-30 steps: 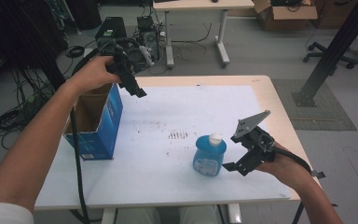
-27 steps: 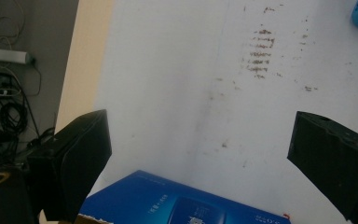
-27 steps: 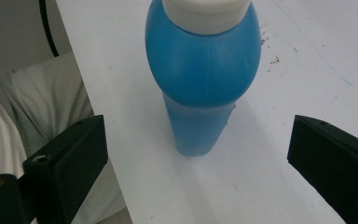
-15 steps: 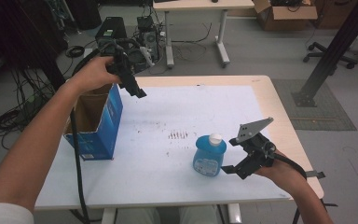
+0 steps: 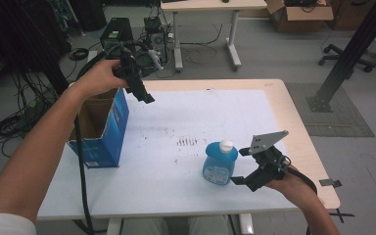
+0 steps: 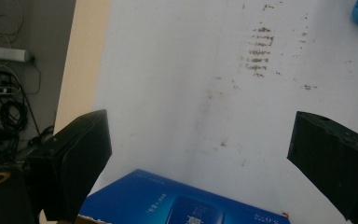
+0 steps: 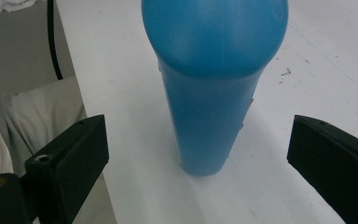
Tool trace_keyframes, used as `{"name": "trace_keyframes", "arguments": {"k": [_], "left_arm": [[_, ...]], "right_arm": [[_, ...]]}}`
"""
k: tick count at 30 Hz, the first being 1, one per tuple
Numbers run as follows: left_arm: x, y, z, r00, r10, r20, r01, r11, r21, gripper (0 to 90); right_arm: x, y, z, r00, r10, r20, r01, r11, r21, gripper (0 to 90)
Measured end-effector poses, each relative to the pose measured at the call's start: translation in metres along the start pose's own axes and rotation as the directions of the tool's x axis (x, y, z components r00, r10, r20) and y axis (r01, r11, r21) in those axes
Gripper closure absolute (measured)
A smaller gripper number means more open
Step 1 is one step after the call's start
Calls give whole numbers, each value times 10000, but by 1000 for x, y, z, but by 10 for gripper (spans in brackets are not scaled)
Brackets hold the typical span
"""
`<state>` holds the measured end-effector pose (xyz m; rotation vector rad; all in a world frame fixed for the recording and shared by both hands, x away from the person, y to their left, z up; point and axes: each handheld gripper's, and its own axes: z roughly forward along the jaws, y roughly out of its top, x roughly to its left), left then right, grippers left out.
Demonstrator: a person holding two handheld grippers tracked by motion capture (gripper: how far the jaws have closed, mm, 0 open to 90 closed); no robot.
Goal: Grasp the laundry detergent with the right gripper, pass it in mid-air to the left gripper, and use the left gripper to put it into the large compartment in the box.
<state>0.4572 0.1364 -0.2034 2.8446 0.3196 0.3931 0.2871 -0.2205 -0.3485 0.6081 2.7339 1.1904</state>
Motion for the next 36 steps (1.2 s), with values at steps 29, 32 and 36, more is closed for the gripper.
{"name": "trace_keyframes", "arguments": {"k": [29,32,36], "left_arm": [[-1,2,1,10000,8,15,-8,10000,90,66],[-1,2,2,10000,21,6,-21,9999,106,66],[-1,2,1,10000,-16,7,16,10000,77,66]], "right_arm": [[-4,-20,20,9992,400,-83,-408,9891,-1416,65],[-4,-20,23,9992,393,-106,-405,9873,-1536,68],[-4,-21,28,9992,380,-135,-397,9846,-1704,70]]}}
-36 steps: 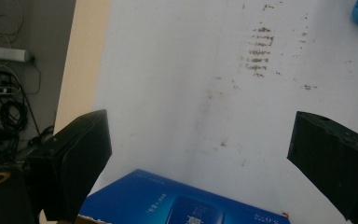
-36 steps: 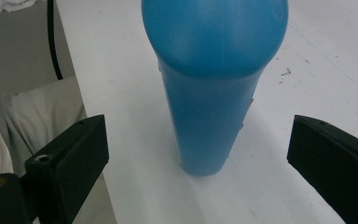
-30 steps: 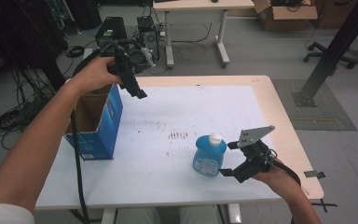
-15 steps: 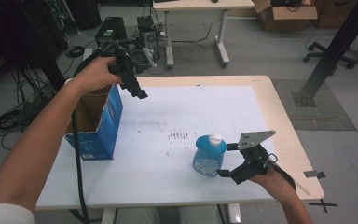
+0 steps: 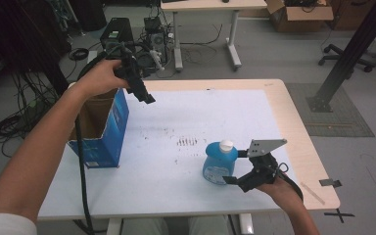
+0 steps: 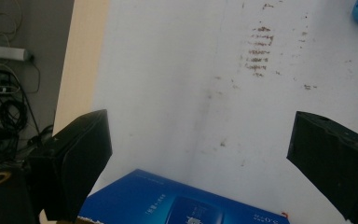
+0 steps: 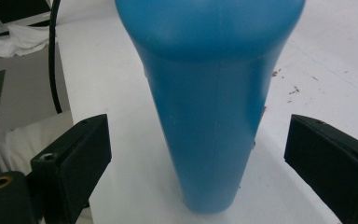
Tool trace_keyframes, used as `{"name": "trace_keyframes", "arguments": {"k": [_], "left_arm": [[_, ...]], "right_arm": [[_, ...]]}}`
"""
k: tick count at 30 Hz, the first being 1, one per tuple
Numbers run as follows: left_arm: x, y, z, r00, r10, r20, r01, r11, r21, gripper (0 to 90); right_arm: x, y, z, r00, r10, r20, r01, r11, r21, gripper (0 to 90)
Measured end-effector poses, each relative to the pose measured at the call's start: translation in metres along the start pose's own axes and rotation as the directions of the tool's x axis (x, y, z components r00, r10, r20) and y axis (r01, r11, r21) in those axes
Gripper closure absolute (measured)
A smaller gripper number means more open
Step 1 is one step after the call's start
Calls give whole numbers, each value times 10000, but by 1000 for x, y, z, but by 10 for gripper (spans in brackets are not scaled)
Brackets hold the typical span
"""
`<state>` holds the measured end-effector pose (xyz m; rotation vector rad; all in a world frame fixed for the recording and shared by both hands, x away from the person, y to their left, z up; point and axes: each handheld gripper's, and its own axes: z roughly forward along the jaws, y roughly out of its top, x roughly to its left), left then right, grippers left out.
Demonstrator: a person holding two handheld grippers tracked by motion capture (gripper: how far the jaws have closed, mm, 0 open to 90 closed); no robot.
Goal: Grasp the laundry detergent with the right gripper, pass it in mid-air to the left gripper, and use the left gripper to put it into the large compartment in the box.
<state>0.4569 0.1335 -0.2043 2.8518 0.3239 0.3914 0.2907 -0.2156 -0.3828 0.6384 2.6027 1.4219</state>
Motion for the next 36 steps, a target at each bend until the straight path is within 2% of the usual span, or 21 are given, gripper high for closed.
{"name": "trace_keyframes", "arguments": {"k": [6,16,25,36], "left_arm": [[-1,2,1,10000,51,13,-51,10000,15,67],[-1,2,1,10000,57,11,-57,10000,-12,67],[-1,2,1,10000,63,2,-63,10000,-6,68],[-1,3,2,10000,74,-36,-74,10000,-12,69]], "right_arm": [[0,0,6,10000,-12,-5,12,9999,-129,80],[-3,-3,14,10000,34,-9,-34,9969,-788,110],[-3,-6,20,10000,7,-55,-12,9953,-964,135],[-3,-9,24,9998,-136,-142,117,9917,-1284,253]]}}
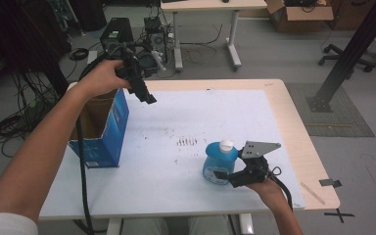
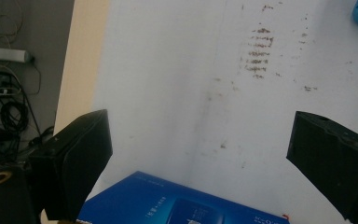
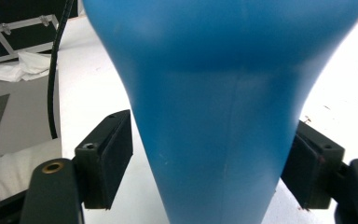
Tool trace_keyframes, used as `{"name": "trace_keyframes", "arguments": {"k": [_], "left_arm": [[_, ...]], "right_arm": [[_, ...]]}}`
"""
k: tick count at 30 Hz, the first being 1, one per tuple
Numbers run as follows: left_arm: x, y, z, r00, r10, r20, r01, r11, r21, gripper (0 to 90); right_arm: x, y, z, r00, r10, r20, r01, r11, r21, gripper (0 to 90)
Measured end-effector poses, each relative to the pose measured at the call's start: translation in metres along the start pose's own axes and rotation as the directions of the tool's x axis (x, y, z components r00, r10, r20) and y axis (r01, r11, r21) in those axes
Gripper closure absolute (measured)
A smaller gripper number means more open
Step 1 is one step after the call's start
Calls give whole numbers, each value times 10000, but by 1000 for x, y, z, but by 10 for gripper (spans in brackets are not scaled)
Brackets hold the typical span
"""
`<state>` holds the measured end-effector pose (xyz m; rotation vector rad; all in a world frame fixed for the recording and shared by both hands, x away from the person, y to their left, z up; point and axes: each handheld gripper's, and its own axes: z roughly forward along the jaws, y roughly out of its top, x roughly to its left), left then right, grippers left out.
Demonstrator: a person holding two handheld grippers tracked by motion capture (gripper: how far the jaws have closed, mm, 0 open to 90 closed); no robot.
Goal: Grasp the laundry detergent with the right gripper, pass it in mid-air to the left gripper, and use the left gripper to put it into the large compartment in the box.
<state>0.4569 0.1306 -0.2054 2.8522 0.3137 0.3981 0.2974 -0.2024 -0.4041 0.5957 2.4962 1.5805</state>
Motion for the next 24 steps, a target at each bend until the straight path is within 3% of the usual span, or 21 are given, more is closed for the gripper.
{"name": "trace_keyframes", "arguments": {"k": [24], "left_arm": [[-1,-2,4,10000,-25,59,24,10000,76,70]], "right_arm": [[-4,-2,0,9999,-152,-75,151,9998,-115,380]]}}
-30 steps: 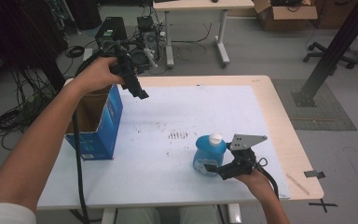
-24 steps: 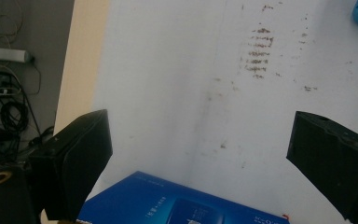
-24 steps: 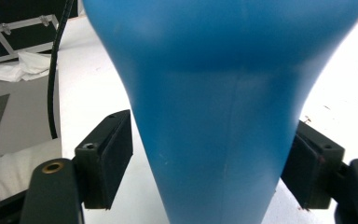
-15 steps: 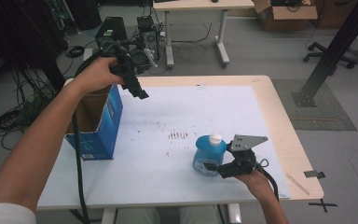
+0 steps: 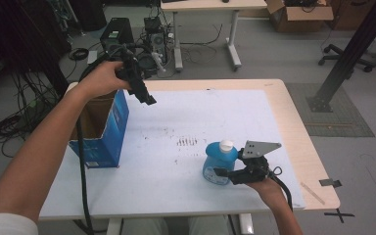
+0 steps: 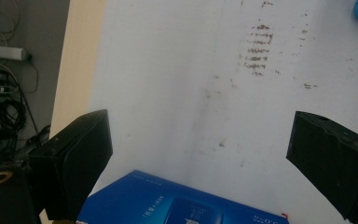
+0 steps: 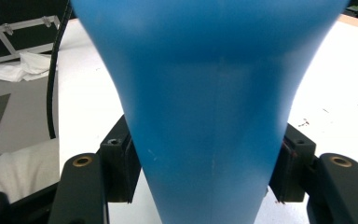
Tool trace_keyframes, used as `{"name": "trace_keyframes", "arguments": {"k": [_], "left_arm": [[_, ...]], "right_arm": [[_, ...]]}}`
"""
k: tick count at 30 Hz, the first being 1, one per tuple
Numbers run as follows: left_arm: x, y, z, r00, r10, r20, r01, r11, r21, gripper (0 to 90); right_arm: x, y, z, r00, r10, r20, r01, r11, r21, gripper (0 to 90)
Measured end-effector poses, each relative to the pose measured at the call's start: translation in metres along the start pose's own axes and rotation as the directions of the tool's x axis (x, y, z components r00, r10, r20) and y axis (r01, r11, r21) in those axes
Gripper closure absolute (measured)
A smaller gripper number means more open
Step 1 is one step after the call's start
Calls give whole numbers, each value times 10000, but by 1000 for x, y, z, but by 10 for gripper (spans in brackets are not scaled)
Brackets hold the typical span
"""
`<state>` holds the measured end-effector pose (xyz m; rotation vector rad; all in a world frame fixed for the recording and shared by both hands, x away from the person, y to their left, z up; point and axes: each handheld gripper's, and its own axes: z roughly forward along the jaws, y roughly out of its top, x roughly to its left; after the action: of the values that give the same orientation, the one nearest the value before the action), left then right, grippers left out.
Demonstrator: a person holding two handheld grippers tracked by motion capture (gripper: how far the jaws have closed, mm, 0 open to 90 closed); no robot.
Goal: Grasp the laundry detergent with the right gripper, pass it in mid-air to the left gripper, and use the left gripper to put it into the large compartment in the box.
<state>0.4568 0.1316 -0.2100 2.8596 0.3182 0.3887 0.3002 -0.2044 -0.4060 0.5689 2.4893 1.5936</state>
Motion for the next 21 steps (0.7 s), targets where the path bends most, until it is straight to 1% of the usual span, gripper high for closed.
{"name": "trace_keyframes", "arguments": {"k": [6,7,8,11,15,16,21], "left_arm": [[0,-2,-1,10000,-49,3,49,10000,-15,70],[0,-2,-1,10000,-59,-4,59,10000,-19,71],[1,-2,-1,10000,-55,-11,55,10000,-14,71],[0,-1,0,10000,-59,-15,59,10000,6,71],[0,-1,-1,10000,-50,-28,50,10000,-24,71],[0,-1,-1,10000,-40,-15,40,10000,1,71],[-1,-1,-1,10000,-54,-37,54,10000,4,71]], "right_arm": [[-1,-2,0,10000,-32,-7,32,9999,-158,410],[-1,-1,0,9998,-182,39,182,9997,-136,419],[0,-1,0,9997,-221,75,222,9997,-140,422],[0,-1,0,9995,-278,115,280,9994,-189,431],[1,0,-1,9989,-368,287,375,9990,-227,442],[2,1,0,9983,-491,323,498,9986,-197,443],[3,5,-1,9979,-557,329,562,9983,-160,445]]}}
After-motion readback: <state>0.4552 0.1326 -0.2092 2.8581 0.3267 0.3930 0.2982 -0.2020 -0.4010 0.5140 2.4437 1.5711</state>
